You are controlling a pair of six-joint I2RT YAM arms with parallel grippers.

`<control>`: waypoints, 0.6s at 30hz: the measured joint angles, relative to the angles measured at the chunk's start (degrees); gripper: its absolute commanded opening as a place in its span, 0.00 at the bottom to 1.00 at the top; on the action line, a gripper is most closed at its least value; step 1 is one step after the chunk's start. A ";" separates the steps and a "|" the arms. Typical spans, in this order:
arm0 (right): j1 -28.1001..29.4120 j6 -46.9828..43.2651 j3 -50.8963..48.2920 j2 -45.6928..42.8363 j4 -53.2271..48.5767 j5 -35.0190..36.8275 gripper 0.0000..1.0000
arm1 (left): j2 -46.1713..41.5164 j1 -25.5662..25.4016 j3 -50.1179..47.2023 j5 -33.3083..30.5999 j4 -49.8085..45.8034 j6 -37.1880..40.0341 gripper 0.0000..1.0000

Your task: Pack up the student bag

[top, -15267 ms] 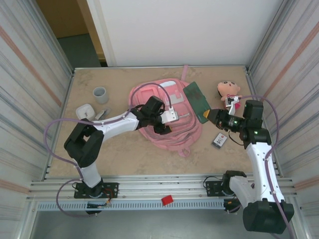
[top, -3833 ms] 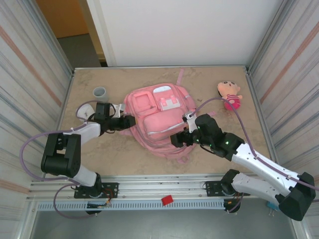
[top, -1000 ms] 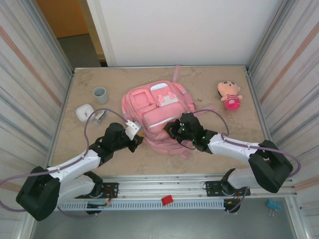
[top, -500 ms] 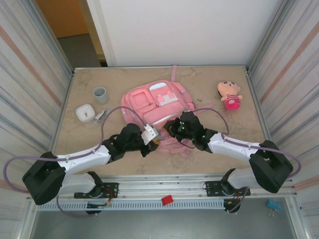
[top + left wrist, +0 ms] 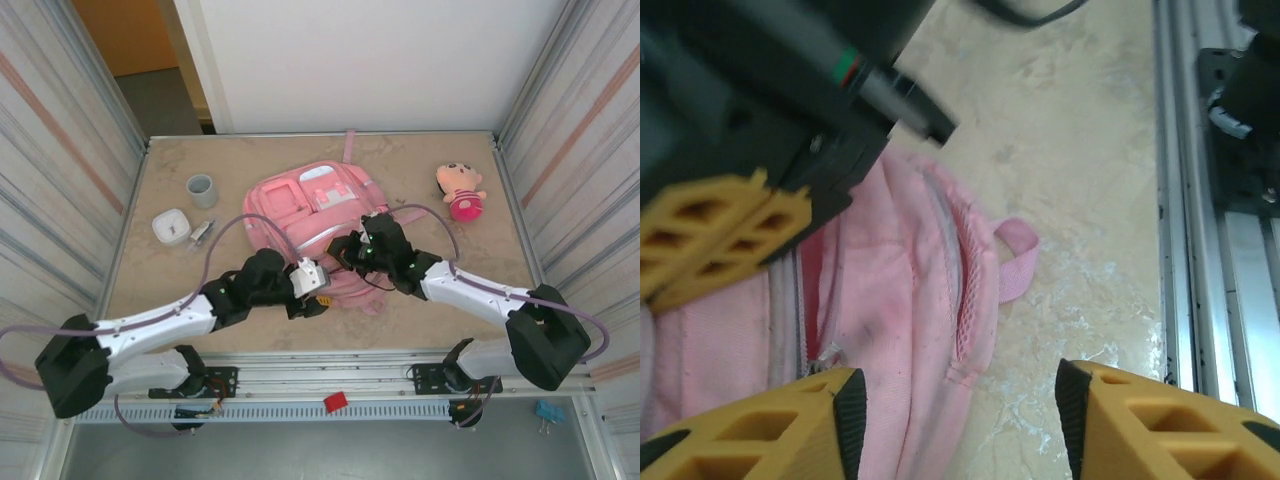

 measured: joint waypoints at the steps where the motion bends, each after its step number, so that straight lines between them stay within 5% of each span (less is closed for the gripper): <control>1: -0.48 -1.31 0.48 0.00 -0.92 -1.05 0.00 | -2.01 -0.04 0.04 -0.85 -0.98 1.84 0.58; 9: -2.12 -8.90 3.34 -0.09 -6.40 -5.35 0.00 | -7.56 0.74 -2.36 -11.32 -4.79 15.13 0.61; 18: -2.19 -10.62 3.34 -1.03 -9.14 -7.28 0.00 | -1.92 5.51 -5.11 -11.74 -0.11 19.89 0.63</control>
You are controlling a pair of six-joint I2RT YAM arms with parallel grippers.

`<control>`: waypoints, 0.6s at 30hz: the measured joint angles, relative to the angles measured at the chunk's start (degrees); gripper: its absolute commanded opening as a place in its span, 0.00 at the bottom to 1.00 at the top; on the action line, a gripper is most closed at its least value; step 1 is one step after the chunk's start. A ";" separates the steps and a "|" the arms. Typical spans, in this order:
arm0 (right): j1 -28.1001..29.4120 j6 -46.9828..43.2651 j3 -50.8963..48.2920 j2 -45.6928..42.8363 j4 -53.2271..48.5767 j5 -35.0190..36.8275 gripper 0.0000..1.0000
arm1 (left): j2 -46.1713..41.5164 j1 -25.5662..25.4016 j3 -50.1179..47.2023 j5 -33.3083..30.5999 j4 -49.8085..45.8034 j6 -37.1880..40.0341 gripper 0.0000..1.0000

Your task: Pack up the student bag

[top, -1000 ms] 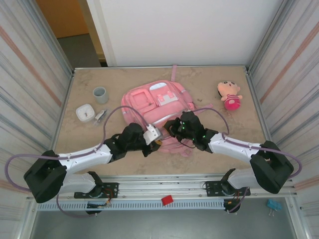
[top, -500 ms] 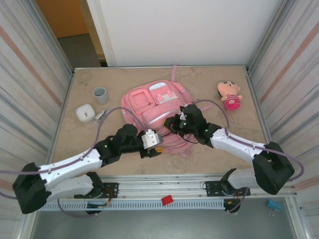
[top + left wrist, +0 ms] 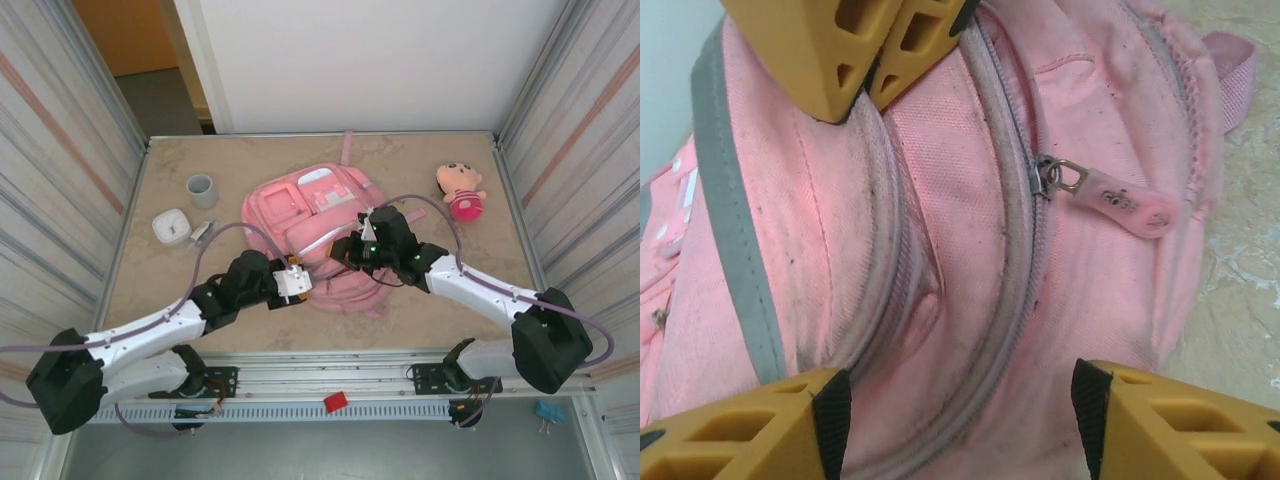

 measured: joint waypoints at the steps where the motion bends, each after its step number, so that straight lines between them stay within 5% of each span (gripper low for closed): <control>1: -0.09 -0.11 0.00 0.00 -0.26 0.00 0.00 | 1.05 -0.02 0.07 0.17 0.28 0.59 0.63; 11: -0.66 0.11 0.00 0.00 -0.76 -0.22 0.00 | 8.02 0.31 1.95 1.20 3.39 3.21 0.41; 18: -2.01 1.53 0.00 -0.07 -0.79 -1.29 0.00 | 8.28 -0.98 1.95 -0.07 4.57 4.39 0.50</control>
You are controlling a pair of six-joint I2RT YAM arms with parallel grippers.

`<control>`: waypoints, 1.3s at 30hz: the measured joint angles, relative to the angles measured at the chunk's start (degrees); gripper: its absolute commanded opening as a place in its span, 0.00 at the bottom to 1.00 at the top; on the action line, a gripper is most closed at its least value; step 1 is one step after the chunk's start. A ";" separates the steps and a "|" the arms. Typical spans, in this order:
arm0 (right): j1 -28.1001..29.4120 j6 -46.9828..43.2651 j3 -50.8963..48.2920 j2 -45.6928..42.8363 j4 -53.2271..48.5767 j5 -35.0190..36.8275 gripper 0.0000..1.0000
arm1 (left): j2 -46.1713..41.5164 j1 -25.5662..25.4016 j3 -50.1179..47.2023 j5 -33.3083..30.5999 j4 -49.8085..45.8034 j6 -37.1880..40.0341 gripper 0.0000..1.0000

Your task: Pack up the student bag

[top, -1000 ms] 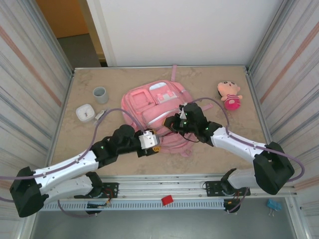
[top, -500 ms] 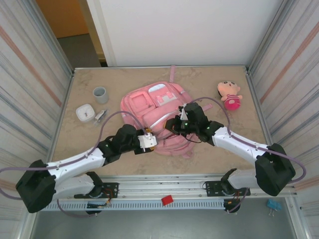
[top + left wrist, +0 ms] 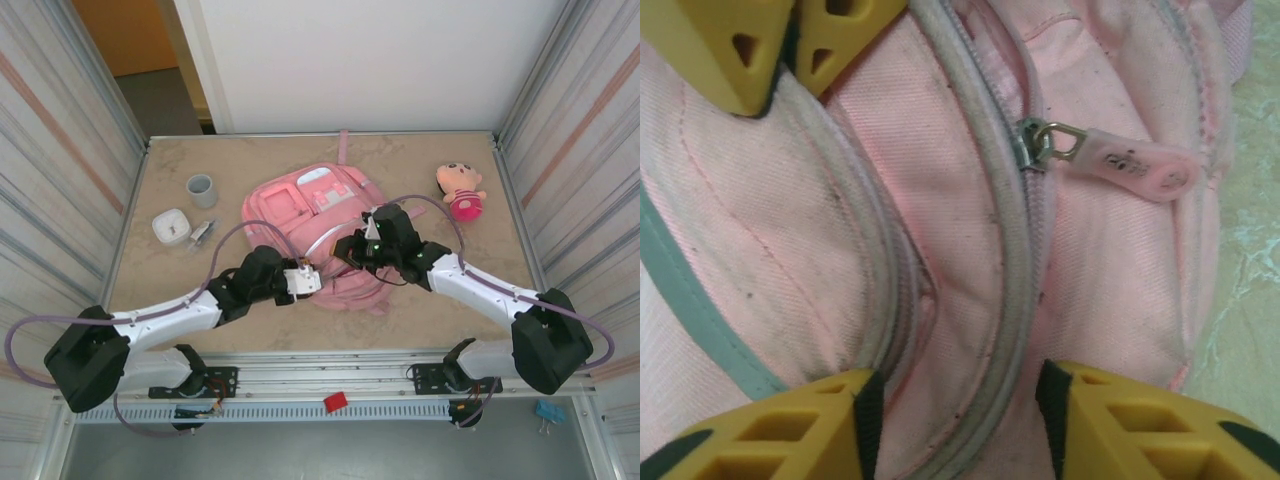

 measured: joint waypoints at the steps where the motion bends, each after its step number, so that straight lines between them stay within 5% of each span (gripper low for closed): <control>1: -0.24 0.22 0.00 0.00 0.00 -0.15 0.00 | 0.00 -0.63 0.00 -0.50 0.13 0.63 0.50; 12: -0.87 1.86 0.00 -0.76 0.11 -1.31 0.00 | -1.73 -6.43 -2.75 -4.90 7.04 8.55 0.42; 28: -1.09 1.88 0.00 -1.70 0.13 -1.66 0.00 | 2.67 -6.88 -5.95 -9.79 18.38 15.85 0.38; 33: -1.09 1.86 -0.02 -1.70 0.04 -0.98 0.00 | 8.41 -7.37 -6.27 -12.74 26.58 17.68 0.06; 36: -1.29 1.55 -0.02 -1.73 -0.31 -0.79 0.11 | 10.88 -8.35 -6.62 -15.08 30.82 18.86 0.00; 39: -1.60 0.00 -0.02 -2.54 -2.14 -0.81 0.40 | 10.29 -8.70 -5.95 -15.02 28.00 17.35 0.00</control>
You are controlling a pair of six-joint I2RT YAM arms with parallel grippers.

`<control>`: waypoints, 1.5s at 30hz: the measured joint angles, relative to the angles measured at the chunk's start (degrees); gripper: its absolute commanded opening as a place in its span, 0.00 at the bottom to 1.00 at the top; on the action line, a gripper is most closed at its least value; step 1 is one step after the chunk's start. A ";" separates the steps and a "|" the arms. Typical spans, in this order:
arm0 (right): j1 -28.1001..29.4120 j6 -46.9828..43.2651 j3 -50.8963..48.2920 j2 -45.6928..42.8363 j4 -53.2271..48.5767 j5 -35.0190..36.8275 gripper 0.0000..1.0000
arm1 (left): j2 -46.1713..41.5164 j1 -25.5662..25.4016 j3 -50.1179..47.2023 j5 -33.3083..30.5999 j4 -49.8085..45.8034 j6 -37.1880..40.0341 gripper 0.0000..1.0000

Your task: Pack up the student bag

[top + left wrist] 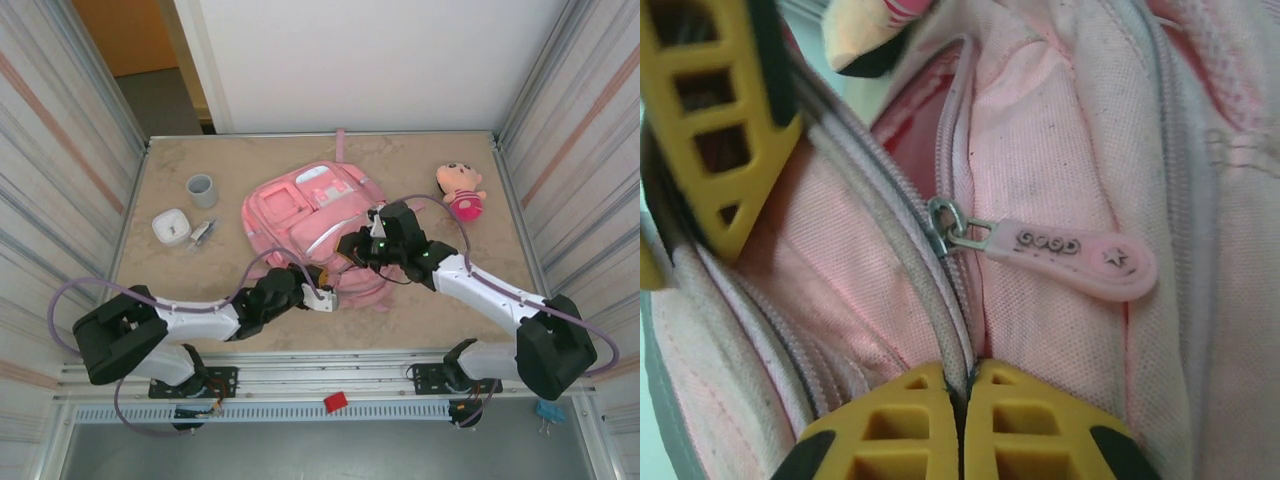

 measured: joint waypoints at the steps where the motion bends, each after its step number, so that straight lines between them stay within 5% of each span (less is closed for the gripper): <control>1: -0.09 -1.20 0.00 -1.11 -0.92 0.00 0.44 | -0.63 0.17 0.98 0.90 -3.37 -1.62 0.00; 10: 0.83 -13.22 0.15 -21.35 -12.11 10.62 0.51 | -5.75 8.00 6.16 17.46 -20.98 -18.64 0.00; 16: 8.52 -14.60 -7.65 -28.52 -12.37 14.71 0.48 | -7.67 12.13 6.32 24.98 -23.85 -25.35 0.00; 24: 20.98 -14.51 -8.48 -16.22 -13.11 23.06 0.47 | -7.67 13.90 7.50 29.09 -26.12 -29.79 0.00; 39: 25.05 -20.57 5.97 3.74 -13.35 36.24 0.45 | -9.38 15.30 7.45 30.67 -26.40 -31.47 0.00; 45: 25.18 -22.12 6.97 5.81 -16.26 41.00 0.29 | -9.97 15.47 7.21 31.04 -26.34 -31.67 0.00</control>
